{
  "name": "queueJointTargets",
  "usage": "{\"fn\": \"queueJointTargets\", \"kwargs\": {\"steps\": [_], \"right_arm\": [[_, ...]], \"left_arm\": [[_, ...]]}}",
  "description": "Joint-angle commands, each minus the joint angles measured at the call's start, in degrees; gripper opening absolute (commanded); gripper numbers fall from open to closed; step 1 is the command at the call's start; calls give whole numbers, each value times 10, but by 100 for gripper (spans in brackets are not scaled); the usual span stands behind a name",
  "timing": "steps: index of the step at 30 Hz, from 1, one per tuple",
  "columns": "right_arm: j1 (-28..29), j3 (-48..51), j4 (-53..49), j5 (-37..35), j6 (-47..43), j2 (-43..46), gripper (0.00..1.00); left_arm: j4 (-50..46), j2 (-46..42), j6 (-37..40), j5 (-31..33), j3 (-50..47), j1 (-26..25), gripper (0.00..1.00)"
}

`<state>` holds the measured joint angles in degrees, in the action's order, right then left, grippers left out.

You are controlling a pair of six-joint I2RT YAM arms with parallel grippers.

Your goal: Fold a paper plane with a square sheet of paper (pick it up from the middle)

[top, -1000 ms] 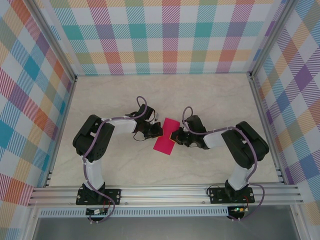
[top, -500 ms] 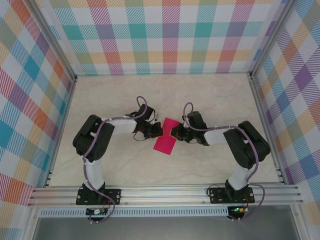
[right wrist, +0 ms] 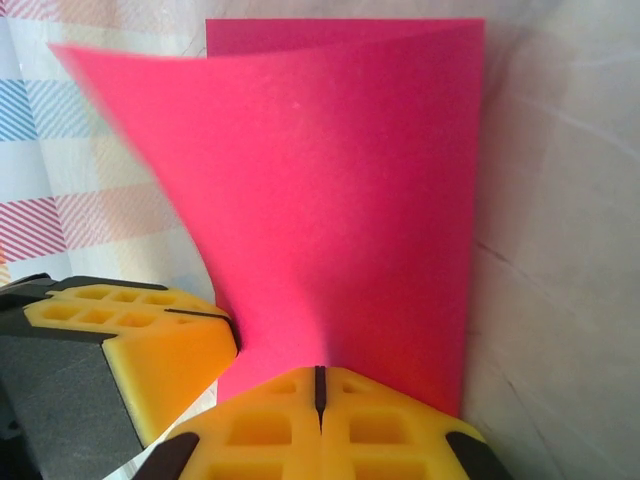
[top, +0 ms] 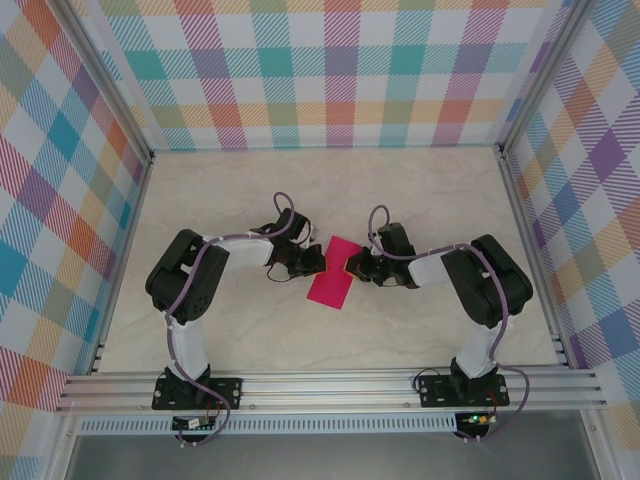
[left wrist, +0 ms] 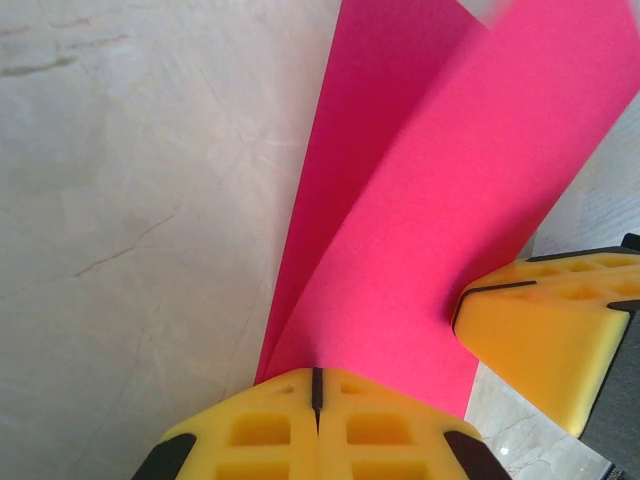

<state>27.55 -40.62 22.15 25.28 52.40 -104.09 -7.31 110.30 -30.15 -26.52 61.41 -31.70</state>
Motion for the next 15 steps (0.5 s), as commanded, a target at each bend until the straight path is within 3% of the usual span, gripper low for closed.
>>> {"fn": "queueJointTargets", "kwargs": {"steps": [1, 8, 15], "right_arm": [[-7, -4, -12, 6, -13, -7, 0], [-24, -38, -44, 27, -30, 39, 0], [-33, -65, -61, 23, -63, -15, 0]], "left_arm": [[-67, 60, 14, 72, -24, -11, 0], [-70, 59, 16, 75, -24, -11, 0], [-71, 61, 16, 77, -26, -11, 0]]}}
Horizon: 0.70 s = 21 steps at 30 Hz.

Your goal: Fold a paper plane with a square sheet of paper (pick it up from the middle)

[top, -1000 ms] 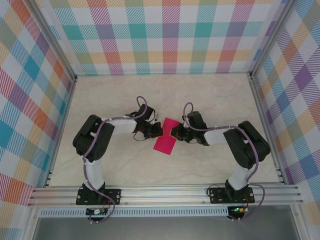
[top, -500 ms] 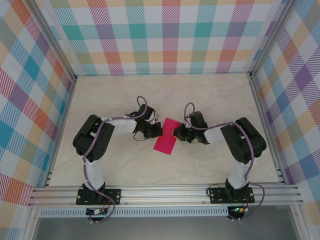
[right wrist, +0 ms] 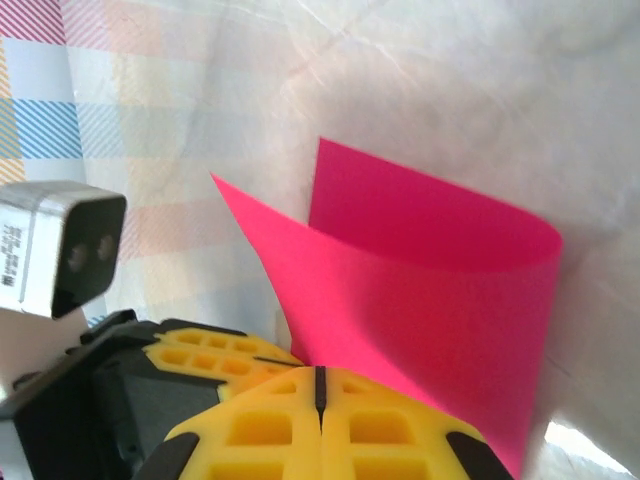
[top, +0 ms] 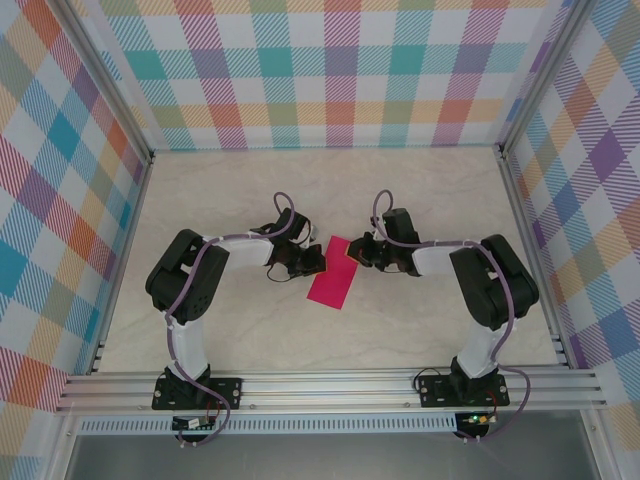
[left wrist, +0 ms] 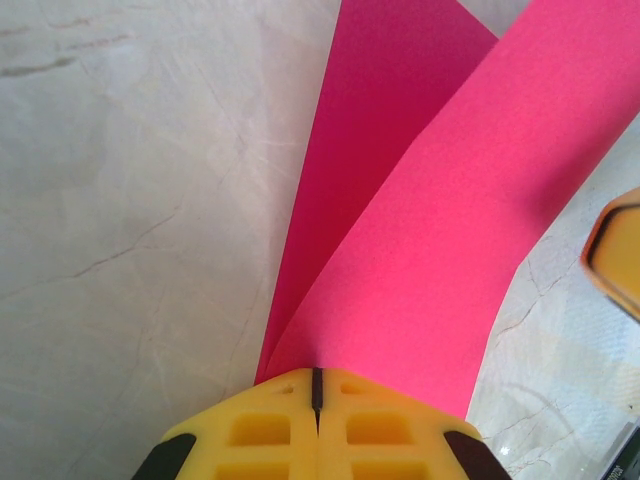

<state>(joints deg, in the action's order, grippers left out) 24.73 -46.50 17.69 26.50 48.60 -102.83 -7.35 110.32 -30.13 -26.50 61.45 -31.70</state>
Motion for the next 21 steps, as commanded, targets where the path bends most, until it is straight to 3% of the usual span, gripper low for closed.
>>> {"fn": "queueJointTargets", "kwargs": {"steps": [1, 12, 21], "right_arm": [[-7, -4, -8, 17, -23, -36, 0], [-20, 1, 14, 25, -12, -57, 0], [-39, -54, -47, 36, -29, -37, 0]], "left_arm": [[-71, 59, 15, 77, -26, -11, 0], [-70, 56, 15, 81, -32, -11, 0], [-70, 56, 14, 80, -31, -11, 0]]}}
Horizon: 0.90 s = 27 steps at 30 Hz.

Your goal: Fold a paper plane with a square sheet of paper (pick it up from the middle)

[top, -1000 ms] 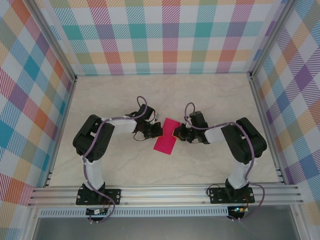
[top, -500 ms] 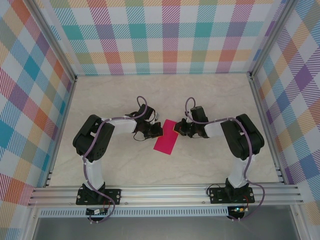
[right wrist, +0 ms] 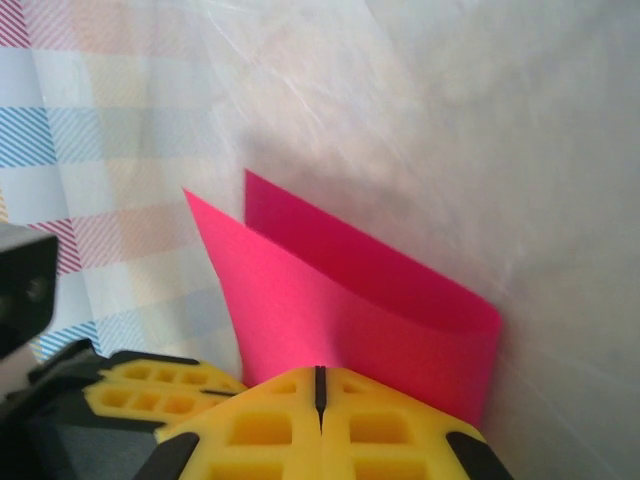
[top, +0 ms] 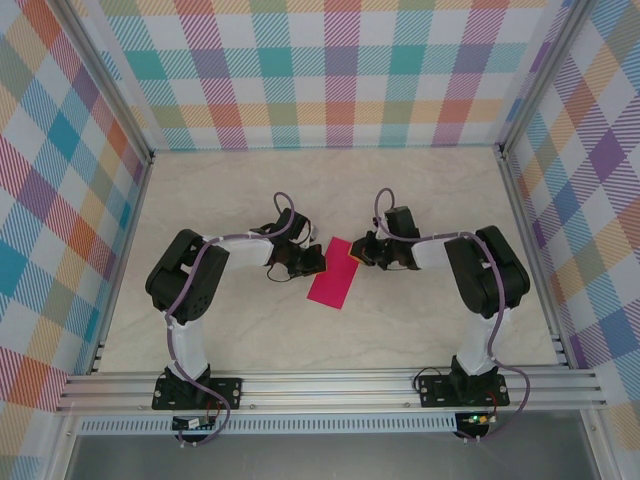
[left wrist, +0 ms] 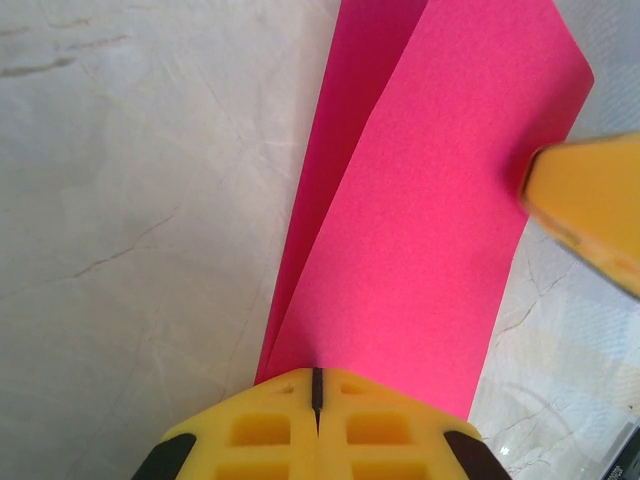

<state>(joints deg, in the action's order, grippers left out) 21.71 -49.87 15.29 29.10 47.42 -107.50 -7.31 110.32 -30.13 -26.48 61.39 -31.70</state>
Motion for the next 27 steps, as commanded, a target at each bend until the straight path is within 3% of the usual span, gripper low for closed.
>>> {"fn": "queueJointTargets", "kwargs": {"steps": [1, 13, 18, 27], "right_arm": [[-11, -24, -22, 13, -18, 3, 0], [-22, -30, -40, 3, -11, -51, 0], [-36, -37, -25, 39, 15, -31, 0], [-39, -92, -104, 25, -8, -39, 0]], "left_arm": [[-70, 56, 14, 80, -30, -11, 0], [-75, 58, 13, 78, -22, -11, 0], [-76, 58, 13, 80, -21, -11, 0], [-69, 59, 10, 76, -26, -11, 0]]}}
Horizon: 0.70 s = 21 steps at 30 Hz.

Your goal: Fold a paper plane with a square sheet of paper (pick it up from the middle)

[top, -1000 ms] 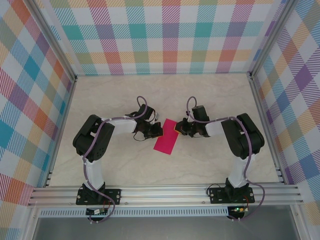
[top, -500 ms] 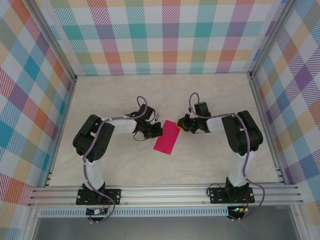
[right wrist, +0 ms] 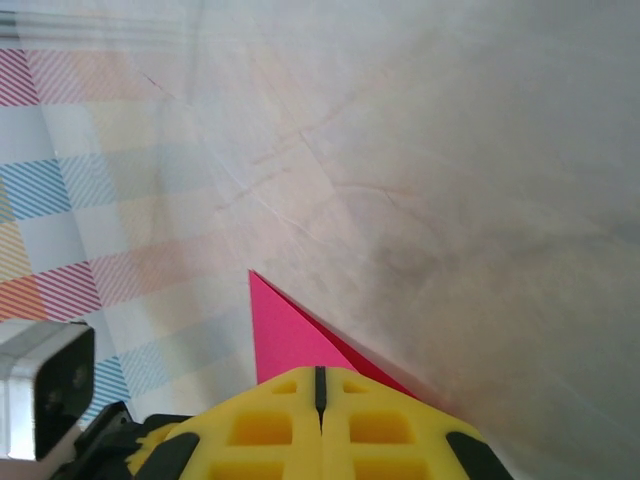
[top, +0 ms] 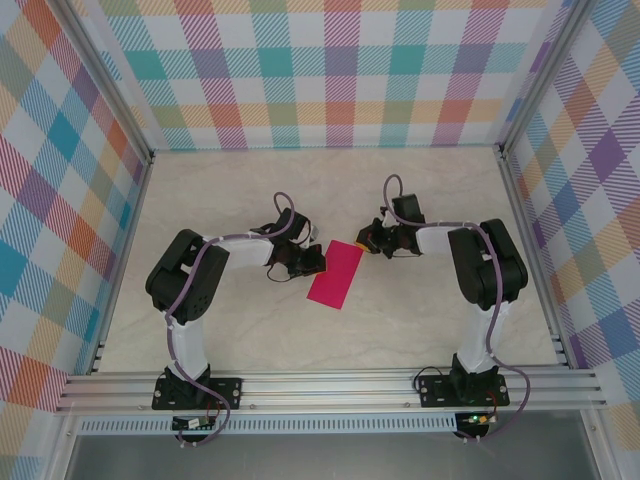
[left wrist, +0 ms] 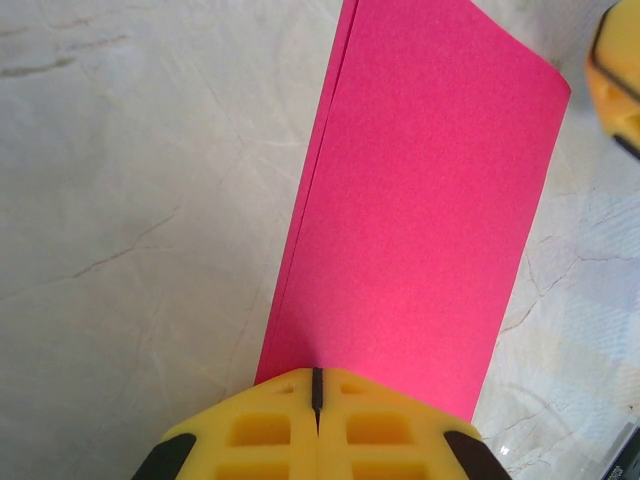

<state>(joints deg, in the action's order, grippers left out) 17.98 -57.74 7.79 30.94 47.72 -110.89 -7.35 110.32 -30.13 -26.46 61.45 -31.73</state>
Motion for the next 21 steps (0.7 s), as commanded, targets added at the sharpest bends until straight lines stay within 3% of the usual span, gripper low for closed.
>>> {"fn": "queueJointTargets", "kwargs": {"steps": [1, 14, 21], "right_arm": [[-2, -10, -24, 10, -8, -10, 0], [-2, -29, -93, -37, -41, -53, 0], [-2, -69, -128, 4, -64, -7, 2]], "left_arm": [[-68, 58, 9, 75, -27, -11, 0], [-58, 51, -2, 55, -31, -11, 0], [-54, 23, -23, 47, -32, -12, 0]]}}
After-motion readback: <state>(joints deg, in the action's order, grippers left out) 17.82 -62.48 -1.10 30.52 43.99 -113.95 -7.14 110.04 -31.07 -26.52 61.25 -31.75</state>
